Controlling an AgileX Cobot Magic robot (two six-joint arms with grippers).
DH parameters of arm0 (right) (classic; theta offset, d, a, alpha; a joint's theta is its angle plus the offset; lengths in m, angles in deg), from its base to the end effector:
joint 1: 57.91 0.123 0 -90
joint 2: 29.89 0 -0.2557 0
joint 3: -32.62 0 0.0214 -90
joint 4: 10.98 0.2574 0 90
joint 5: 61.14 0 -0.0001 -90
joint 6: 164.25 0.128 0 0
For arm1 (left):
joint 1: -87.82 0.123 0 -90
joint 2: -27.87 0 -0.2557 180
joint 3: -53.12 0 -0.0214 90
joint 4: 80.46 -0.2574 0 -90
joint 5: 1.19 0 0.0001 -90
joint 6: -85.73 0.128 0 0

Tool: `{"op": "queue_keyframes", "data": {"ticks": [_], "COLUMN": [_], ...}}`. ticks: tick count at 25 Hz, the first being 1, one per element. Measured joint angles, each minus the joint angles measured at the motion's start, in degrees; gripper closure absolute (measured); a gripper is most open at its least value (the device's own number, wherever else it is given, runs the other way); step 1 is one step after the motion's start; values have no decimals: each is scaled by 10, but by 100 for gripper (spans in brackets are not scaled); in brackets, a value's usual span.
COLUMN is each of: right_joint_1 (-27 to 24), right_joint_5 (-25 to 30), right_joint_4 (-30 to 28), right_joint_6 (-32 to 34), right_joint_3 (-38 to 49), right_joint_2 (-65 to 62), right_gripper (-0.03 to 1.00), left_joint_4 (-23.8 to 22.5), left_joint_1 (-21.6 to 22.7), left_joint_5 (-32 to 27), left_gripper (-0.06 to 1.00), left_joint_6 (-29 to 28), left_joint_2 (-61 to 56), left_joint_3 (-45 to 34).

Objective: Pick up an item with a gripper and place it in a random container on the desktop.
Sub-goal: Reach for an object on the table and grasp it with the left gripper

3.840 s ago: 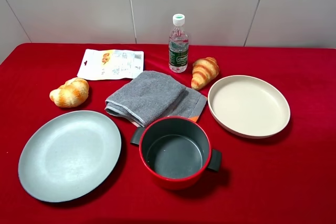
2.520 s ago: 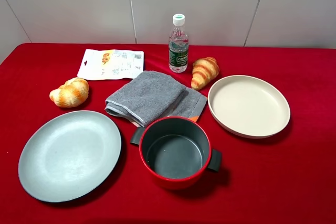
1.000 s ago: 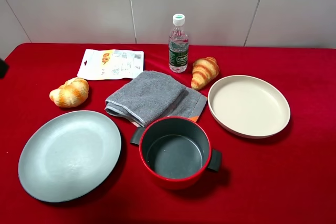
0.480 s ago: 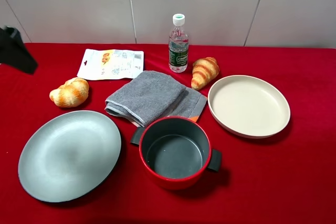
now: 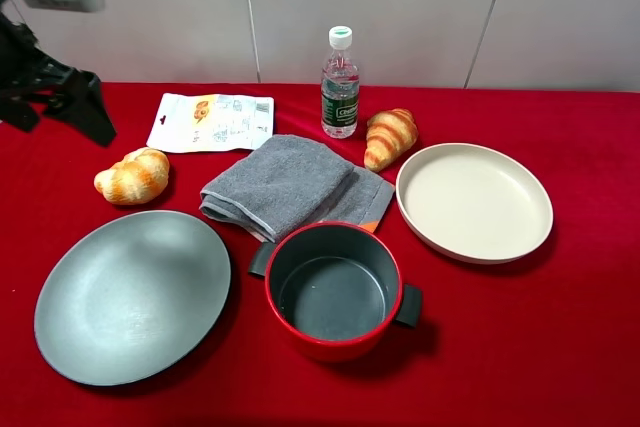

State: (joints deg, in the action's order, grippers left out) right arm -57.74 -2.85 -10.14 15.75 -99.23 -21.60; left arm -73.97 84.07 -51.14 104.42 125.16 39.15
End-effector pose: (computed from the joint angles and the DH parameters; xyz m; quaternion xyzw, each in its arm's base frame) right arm 0.0658 0.0018 0.2664 -0.0014 0.8421 0.0081 0.5393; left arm 0.3200 -0.0321 0.1826 0.1633 0.9718 -0.0271 0.1679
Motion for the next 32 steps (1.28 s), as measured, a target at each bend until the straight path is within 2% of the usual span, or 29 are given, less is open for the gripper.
{"op": "queue_keyframes", "data": {"ticks": [16, 29, 32], "right_joint_1": [0, 0, 0], "right_joint_5": [0, 0, 0], "right_joint_4": [0, 0, 0], "right_joint_6": [0, 0, 0], "right_joint_3": [0, 0, 0], "right_joint_2": [0, 0, 0], "right_gripper": [27, 27, 27], "left_joint_4": [-30, -34, -48], "left_joint_1": [-36, -58, -58], "left_joint_5": [62, 91, 91], "left_gripper": [-5, -5, -5], "left_joint_6": [15, 31, 32], "left_joint_2": [190, 280, 287], "left_joint_3": [99, 112, 112]}}
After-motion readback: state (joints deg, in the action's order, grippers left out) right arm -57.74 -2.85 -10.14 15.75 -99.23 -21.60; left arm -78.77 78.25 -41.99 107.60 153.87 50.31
